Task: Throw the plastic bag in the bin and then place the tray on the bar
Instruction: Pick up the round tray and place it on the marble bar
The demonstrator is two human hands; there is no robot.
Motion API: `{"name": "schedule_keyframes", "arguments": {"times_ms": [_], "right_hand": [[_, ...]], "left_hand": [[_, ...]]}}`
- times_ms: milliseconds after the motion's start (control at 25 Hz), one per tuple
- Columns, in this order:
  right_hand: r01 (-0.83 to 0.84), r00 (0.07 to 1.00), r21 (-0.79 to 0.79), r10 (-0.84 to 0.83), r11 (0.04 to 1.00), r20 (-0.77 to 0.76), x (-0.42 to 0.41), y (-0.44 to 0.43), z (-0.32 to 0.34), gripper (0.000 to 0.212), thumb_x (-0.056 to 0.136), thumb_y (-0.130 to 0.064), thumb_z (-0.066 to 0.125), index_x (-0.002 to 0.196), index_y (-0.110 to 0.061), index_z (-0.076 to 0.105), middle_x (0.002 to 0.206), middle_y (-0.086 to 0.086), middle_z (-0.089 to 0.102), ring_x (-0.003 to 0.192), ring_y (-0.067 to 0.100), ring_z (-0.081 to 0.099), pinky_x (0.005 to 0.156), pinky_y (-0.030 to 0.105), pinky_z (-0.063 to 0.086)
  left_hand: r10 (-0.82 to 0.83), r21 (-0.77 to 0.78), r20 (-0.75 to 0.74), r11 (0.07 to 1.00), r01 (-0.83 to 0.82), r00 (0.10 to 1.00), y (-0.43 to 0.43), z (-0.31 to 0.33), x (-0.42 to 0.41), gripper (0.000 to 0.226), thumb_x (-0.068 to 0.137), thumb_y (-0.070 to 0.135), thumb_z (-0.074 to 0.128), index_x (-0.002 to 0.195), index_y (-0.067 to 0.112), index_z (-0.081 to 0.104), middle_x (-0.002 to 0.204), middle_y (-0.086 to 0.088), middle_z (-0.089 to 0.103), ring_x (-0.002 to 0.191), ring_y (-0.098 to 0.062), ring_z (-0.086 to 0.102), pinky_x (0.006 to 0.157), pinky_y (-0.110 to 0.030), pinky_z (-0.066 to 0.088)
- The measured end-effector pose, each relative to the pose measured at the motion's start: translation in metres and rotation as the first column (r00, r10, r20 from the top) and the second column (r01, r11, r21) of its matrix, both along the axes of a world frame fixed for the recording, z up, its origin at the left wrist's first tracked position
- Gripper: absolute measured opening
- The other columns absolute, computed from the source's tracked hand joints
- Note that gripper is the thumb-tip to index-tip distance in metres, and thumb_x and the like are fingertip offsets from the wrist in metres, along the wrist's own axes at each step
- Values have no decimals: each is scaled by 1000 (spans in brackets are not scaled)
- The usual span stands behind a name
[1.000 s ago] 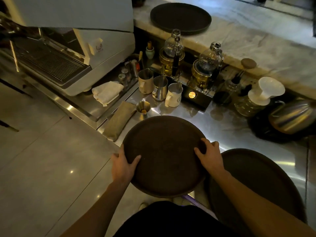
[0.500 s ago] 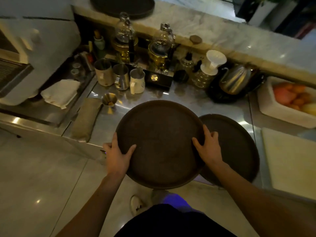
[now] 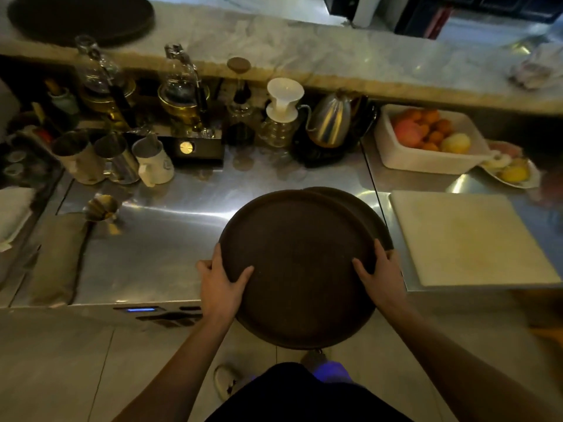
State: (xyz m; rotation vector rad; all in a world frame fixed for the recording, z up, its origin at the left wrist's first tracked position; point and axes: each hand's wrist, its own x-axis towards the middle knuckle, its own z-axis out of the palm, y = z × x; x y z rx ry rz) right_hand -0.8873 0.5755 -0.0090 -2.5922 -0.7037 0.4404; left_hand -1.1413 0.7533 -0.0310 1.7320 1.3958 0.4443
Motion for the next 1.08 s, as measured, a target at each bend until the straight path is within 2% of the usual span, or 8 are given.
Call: {"name": "schedule_keyframes", "arguments": {"times_ms": [320, 480, 720, 920, 1080], "right_hand": [[-78, 994, 23, 80, 997, -71, 107, -45, -23, 69, 89, -45, 60, 146, -18, 31, 126, 16, 42, 107, 35, 58, 91, 41, 49], [-133, 986, 16, 134, 991, -103, 143, -50, -40, 67, 89, -47, 59, 142, -16, 34, 123, 15, 42, 101, 34, 60, 84, 39, 52], [-169, 973, 15, 170, 985, -158, 160, -49, -55, 70, 88, -49, 59, 144, -15, 32, 125, 13, 42, 104, 31, 59, 86, 41, 54], [-132, 980, 27, 135, 991, -149, 155, -38, -59, 69, 88, -49, 60, 142, -16, 34, 124, 12, 44, 106, 30, 57, 88, 41, 53], [-134, 984, -21, 131, 991, -123, 152, -31, -63, 69, 88, -48, 60, 142, -14, 35, 124, 13, 47, 109, 29, 56, 88, 41, 53]], "left_hand": [[-22, -2, -82, 1000, 22, 996, -44, -9, 101, 88, 78, 43, 73, 149, 28, 24, 129, -15, 37, 108, -33, 53, 94, -44, 49], [29, -36, -168, 999, -35, 985, -56, -21, 128, 87, 76, 46, 74, 145, 22, 28, 131, -18, 38, 109, -38, 55, 90, -45, 50], [64, -47, -213, 996, -76, 975, -62, -24, 139, 87, 74, 47, 76, 143, 19, 31, 132, -17, 38, 112, -38, 54, 90, -46, 50], [30, -55, -220, 998, -43, 975, -39, -26, 140, 82, 75, 42, 77, 141, 15, 35, 130, -17, 39, 110, -37, 55, 92, -45, 50], [23, -53, -213, 998, -35, 977, -26, -26, 143, 73, 77, 37, 77, 135, 13, 39, 129, -16, 40, 110, -35, 54, 92, -45, 50]]}}
